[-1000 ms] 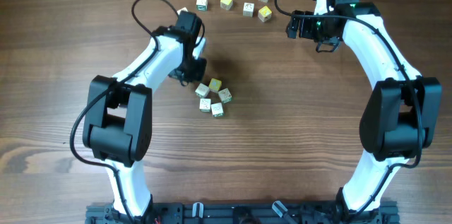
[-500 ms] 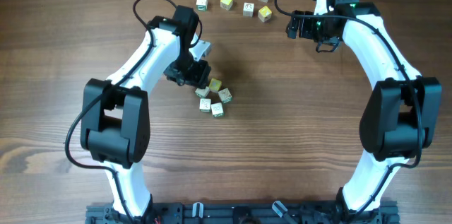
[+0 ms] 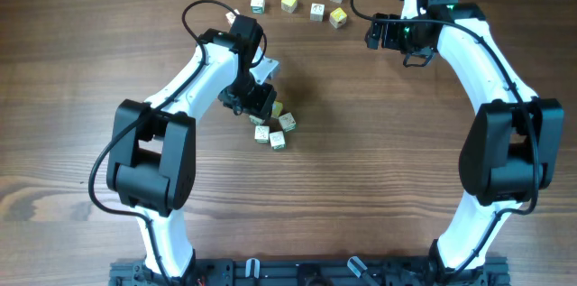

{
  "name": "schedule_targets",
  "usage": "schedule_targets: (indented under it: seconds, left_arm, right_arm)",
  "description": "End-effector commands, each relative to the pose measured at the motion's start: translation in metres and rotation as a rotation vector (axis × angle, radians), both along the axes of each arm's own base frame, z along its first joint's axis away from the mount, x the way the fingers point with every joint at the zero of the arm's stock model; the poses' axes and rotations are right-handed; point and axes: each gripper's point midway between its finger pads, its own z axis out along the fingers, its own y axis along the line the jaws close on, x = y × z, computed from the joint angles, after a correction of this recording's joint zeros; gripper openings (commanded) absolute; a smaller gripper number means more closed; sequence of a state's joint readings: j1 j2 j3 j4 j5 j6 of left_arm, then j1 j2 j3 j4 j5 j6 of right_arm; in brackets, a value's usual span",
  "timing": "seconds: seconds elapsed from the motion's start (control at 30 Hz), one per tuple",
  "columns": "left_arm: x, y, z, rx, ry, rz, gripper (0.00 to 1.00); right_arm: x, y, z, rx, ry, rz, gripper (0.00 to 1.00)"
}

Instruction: Form a circle

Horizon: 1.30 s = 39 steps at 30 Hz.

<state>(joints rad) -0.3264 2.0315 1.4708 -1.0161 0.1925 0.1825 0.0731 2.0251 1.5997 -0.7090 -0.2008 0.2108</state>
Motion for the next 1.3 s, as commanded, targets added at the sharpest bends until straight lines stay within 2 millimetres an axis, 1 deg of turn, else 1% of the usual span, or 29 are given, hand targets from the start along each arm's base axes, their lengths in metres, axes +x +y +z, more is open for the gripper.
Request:
schedule_targets:
  seconds: [0.0, 0.07, 0.23, 0.27, 0.3, 0.43, 0.57, 0.67, 0.9, 1.0, 1.27]
  left_arm:
    - [-0.002, -0.002, 0.005, -0.022, -0.011, -0.019, 0.56]
    - [-0.002, -0.002, 0.004, -0.022, -0.014, -0.018, 0.55]
    - [-0.010, 0.001, -0.007, -0.016, 0.006, -0.019, 0.54]
    - [-0.009, 0.000, -0.007, -0.018, -0.001, -0.018, 0.53]
    - [-0.005, -0.001, -0.007, -0.023, -0.016, -0.018, 0.51]
    - [-0.004, -0.001, -0.007, -0.023, -0.018, -0.019, 0.48]
    - [-0.004, -0.001, -0.007, -0.022, -0.019, -0.019, 0.47]
    - [-0.002, 0.003, -0.008, 0.002, -0.028, -0.019, 0.47]
    - [-0.002, 0.003, -0.008, 0.002, -0.030, -0.018, 0.47]
    - [0.000, 0.010, -0.009, 0.044, -0.044, -0.018, 0.46]
    - [0.000, 0.010, -0.009, 0.043, -0.044, -0.018, 0.47]
  right_arm:
    - [0.005, -0.003, 0.016, -0.007, -0.040, -0.008, 0.99]
    - [0.005, -0.003, 0.016, -0.007, -0.040, -0.007, 1.00]
    - [0.005, -0.003, 0.016, -0.007, -0.040, -0.007, 1.00]
    - [0.005, -0.003, 0.016, -0.007, -0.040, -0.007, 1.00]
    - [0.005, -0.003, 0.016, -0.007, -0.040, -0.007, 1.00]
    - [0.005, -0.003, 0.016, -0.007, -0.040, -0.007, 1.00]
    - [0.005, -0.003, 0.016, -0.007, -0.040, -0.007, 1.00]
    - [0.005, -0.003, 0.016, -0.007, -0.040, -0.007, 1.00]
    - [0.005, -0.003, 0.016, -0.007, -0.040, -0.007, 1.00]
    - [0.005, -0.003, 0.016, -0.007, -0.040, -0.007, 1.00]
    - [0.005, -0.003, 0.016, -0.007, -0.040, -0.007, 1.00]
